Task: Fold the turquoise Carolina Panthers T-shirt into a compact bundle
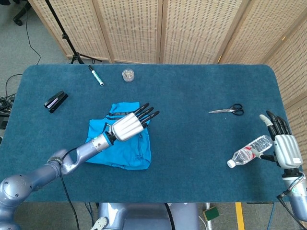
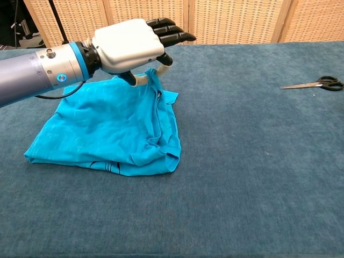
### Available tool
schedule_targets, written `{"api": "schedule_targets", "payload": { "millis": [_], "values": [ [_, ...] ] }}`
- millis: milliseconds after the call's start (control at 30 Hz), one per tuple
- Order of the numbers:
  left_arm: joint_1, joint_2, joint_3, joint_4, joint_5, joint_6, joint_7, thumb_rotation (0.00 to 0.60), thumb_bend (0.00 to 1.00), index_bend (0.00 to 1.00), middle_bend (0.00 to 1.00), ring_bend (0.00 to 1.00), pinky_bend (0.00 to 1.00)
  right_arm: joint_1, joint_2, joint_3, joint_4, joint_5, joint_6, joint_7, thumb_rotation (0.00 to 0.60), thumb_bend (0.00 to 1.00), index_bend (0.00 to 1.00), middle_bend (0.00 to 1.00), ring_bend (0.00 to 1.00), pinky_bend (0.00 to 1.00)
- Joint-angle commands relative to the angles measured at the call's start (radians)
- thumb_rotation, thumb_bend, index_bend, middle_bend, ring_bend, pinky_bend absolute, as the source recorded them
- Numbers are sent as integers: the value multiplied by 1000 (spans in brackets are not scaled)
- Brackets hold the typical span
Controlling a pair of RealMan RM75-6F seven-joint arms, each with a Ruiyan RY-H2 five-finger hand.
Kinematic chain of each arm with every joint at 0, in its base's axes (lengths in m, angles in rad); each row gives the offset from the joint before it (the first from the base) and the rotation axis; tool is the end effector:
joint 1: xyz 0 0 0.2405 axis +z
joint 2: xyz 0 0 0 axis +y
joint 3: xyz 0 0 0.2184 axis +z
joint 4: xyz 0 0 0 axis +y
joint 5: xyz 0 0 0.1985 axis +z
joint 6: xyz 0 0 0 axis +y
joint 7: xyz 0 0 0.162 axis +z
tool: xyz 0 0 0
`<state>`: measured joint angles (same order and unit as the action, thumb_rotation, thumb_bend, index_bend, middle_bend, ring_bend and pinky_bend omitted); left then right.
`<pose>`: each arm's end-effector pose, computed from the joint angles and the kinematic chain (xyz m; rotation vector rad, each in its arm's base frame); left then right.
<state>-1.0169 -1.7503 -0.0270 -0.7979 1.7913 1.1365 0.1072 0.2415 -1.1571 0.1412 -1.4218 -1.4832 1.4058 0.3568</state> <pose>-0.0510 0.3659 -0.0337 -2.1980 0.1420 -1.0539 -0.2675 -0.2602 0.1679 1.3519 -0.9702 1.1865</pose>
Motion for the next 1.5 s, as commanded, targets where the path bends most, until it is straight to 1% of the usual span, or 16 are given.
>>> {"api": "schedule_targets", "payload": {
  "millis": [33,133,267,667,933,1000,1067,1100,1133,1167,1200,1267,1333,1367,1433,1500],
  "values": [
    [-15,-16,2,20,2,-12,7,600,444,789,0,0,0,0,0,0,1,0,-1,1,600,0,0,0,0,0],
    [-35,-37,0,44,0,-25,2,600,440,789,0,0,0,1,0,0,1,1,-2,1,600,0,0,0,0,0],
    [-55,-69,13,96,6,-46,11,600,438,789,0,0,0,2,0,1,4,5,-8,3,600,0,0,0,0,0],
    [-95,-177,25,253,-13,-63,-56,600,433,789,0,0,0,4,1,6,11,18,-19,14,600,0,0,0,0,0],
    [-103,-227,28,311,-34,-89,-69,600,410,780,0,0,0,5,1,6,13,19,-23,18,600,0,0,0,0,0],
    [-103,-236,29,320,-39,-93,-72,600,399,715,0,0,0,5,1,6,13,20,-23,19,600,0,0,0,0,0],
    [-103,-250,30,335,-44,-95,-73,600,385,544,0,0,0,5,1,6,14,20,-24,20,600,0,0,0,0,0],
    [-103,-255,31,342,-45,-93,-74,600,381,488,0,0,0,5,2,6,14,20,-25,21,600,0,0,0,0,0],
    [-104,-261,31,351,-48,-91,-79,600,374,409,0,0,0,5,2,6,15,20,-25,22,600,0,0,0,0,0],
    [-104,-264,31,354,-50,-90,-82,600,365,359,0,0,0,5,2,6,15,20,-25,22,600,0,0,0,0,0],
    [-104,-270,28,360,-57,-92,-91,600,336,280,0,0,0,5,2,5,14,20,-26,22,600,0,0,0,0,0],
    [-103,-278,21,365,-71,-94,-103,600,241,106,0,0,0,4,3,4,13,18,-25,22,600,0,0,0,0,0],
    [-101,-278,17,362,-79,-86,-116,600,154,17,0,0,0,4,3,4,13,17,-24,21,600,0,0,0,0,0],
    [-101,-277,17,359,-80,-82,-122,600,113,1,0,0,0,4,3,3,12,17,-24,21,600,0,0,0,0,0],
    [-100,-272,14,352,-85,-68,-130,600,78,0,0,0,0,3,3,3,11,16,-23,20,600,0,0,0,0,0],
    [-97,-262,5,340,-93,-48,-140,600,74,0,0,0,0,3,3,3,11,15,-22,20,600,0,0,0,0,0]
  ]
}}
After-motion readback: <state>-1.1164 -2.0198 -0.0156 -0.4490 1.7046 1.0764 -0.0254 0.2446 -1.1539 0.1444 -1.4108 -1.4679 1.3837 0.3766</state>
